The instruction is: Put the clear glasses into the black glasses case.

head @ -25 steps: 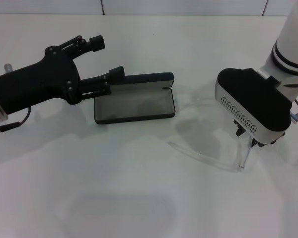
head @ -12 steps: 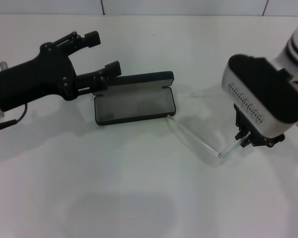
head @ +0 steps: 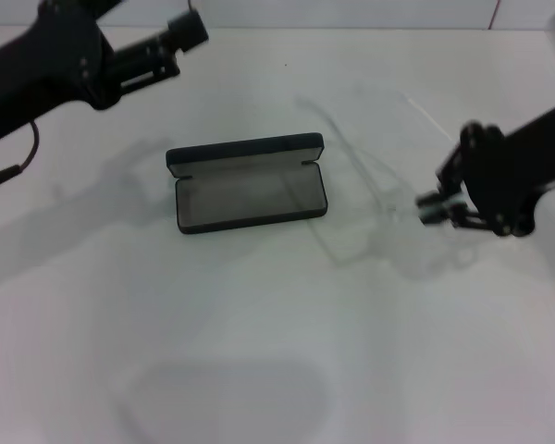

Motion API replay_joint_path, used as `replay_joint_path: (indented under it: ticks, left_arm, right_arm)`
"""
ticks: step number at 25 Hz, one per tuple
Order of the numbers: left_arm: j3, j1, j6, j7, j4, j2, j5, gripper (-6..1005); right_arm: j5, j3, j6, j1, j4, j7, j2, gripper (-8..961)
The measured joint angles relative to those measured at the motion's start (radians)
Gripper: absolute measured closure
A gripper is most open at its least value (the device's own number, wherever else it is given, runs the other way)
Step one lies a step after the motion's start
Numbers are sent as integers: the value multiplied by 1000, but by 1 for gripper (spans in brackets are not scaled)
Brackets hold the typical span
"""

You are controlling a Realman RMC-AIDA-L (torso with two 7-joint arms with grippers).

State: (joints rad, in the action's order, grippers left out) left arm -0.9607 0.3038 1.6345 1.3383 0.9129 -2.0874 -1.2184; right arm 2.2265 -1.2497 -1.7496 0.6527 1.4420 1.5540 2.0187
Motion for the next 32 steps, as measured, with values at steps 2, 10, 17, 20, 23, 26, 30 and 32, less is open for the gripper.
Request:
replay_joint_path:
  ticks: [2,10,17,20,23,26,30,32]
  left_arm:
    - [-16,20,6,12,-2,-1,26,132]
    - [-85,119,6,20,-17,-2,40,321]
    - [-109,194,2,20,-113,-2,35,580]
    - [-121,209,2,26,-149,-2,34,645]
    - [-147,214,4,31,-159,-1,35,709]
    - [-164,215,6,47,-157,0,34,774]
    - [-172,211,7,74,-157,2,32,872]
    - [-172,201,9,72,-155,2,40,927]
  right_arm:
    - [-131,70,14,-54,-13,-54,1,869]
    - [-577,132,67,-138,-411,-410,-1,869]
    - [-769,130,18,-120,-732,-670,-1,868]
    - [-773,127,12,-117,-756,-676,2,868]
    - [-774,126,11,-115,-765,-678,4,868]
    - [-774,120,12,-114,-767,-678,5,868]
    - [-775,104,18,-110,-768,-679,5,868]
    - [-775,100,21,-109,-769,-679,5,868]
